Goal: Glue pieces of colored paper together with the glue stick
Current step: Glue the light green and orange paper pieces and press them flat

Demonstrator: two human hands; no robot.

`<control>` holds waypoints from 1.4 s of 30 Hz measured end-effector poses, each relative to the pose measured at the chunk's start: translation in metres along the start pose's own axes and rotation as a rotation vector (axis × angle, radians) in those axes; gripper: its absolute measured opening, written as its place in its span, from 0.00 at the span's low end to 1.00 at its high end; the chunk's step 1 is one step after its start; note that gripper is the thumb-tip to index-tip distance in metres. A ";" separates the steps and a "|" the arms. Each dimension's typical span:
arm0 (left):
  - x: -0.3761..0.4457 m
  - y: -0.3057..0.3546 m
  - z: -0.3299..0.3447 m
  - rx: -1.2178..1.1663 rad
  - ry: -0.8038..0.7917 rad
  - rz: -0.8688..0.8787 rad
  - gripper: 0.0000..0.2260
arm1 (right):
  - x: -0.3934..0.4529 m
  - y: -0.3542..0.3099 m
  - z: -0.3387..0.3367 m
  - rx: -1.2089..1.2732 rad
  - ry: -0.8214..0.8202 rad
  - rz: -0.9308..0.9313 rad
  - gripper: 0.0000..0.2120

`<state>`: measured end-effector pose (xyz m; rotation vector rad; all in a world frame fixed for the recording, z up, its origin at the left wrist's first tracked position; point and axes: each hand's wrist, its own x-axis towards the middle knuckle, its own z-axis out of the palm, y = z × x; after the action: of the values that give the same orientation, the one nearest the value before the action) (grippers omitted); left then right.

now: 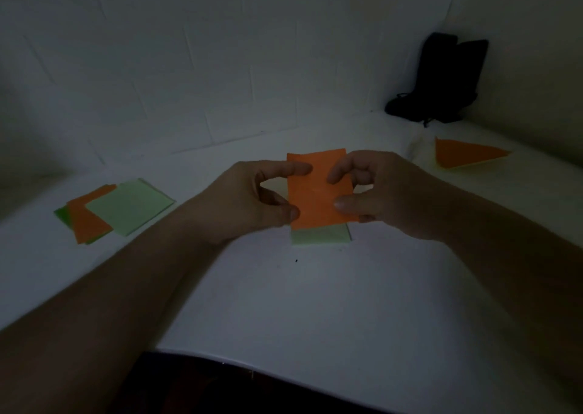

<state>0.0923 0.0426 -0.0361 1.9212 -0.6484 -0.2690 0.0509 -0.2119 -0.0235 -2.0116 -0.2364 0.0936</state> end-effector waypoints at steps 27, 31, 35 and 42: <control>-0.002 0.003 -0.003 0.214 -0.059 0.015 0.34 | -0.010 0.016 0.001 -0.103 -0.052 -0.032 0.39; -0.002 0.003 -0.003 0.222 -0.042 -0.004 0.35 | -0.009 0.016 0.004 -0.162 -0.028 -0.035 0.40; -0.003 0.004 -0.004 0.258 -0.066 -0.005 0.35 | -0.010 0.014 0.004 -0.203 -0.049 -0.029 0.40; -0.003 0.005 0.000 0.264 -0.084 0.048 0.35 | -0.011 0.012 0.006 -0.290 -0.041 -0.018 0.40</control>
<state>0.0879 0.0430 -0.0315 2.1511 -0.8175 -0.2444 0.0406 -0.2140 -0.0371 -2.2968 -0.3086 0.0936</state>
